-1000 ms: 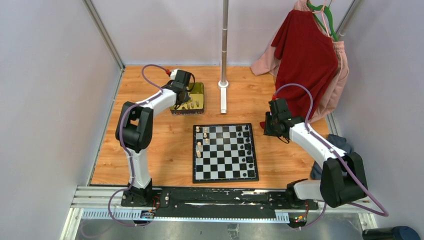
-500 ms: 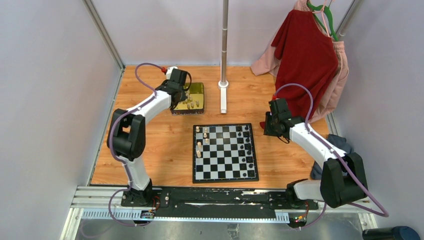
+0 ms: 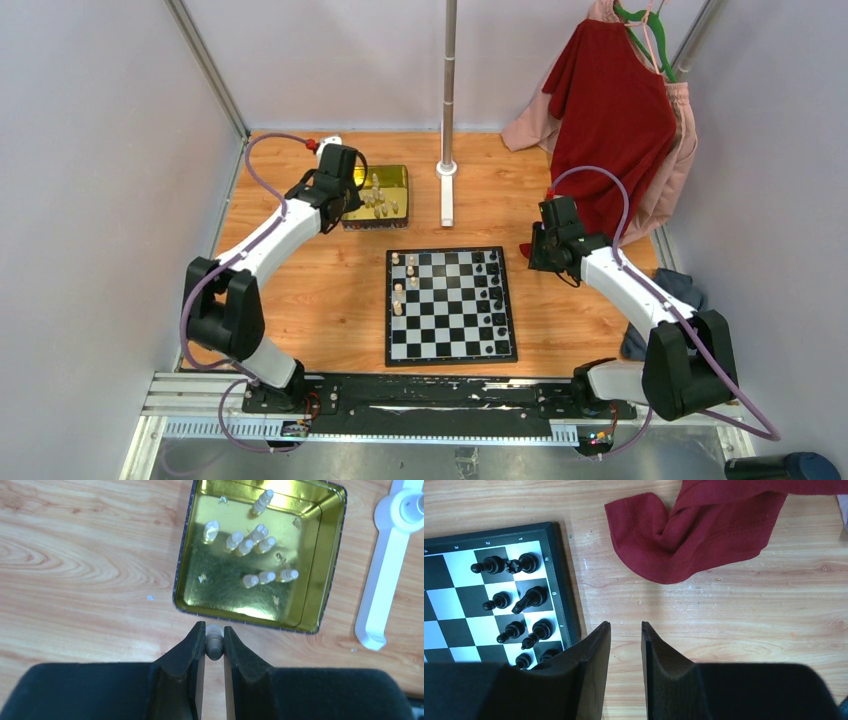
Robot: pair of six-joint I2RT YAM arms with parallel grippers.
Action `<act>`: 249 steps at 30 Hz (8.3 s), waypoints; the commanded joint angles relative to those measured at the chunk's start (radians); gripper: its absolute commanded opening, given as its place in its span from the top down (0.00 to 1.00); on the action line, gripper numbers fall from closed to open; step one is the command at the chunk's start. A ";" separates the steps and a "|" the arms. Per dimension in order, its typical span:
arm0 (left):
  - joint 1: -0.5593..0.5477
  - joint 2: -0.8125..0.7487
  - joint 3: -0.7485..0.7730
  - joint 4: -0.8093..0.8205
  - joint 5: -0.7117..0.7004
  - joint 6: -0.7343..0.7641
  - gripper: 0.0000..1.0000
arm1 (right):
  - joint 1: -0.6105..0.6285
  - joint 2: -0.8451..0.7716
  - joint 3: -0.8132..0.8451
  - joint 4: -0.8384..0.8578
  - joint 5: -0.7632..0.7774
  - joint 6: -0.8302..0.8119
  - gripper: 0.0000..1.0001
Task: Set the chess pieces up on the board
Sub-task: Place the chess piece on the chessboard, then pick up the chess piece from the storage box.
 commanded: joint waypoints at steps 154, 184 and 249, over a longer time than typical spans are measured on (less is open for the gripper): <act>0.008 0.294 0.280 -0.108 -0.045 -0.128 0.41 | 0.004 -0.066 -0.047 0.003 -0.052 -0.002 0.67; 0.107 0.462 0.384 -0.065 0.042 -0.180 0.48 | 0.024 0.027 -0.031 0.033 -0.032 0.018 0.68; 0.089 0.527 0.369 -0.046 -0.074 -0.234 0.61 | 0.022 0.117 -0.038 0.091 -0.044 0.009 0.68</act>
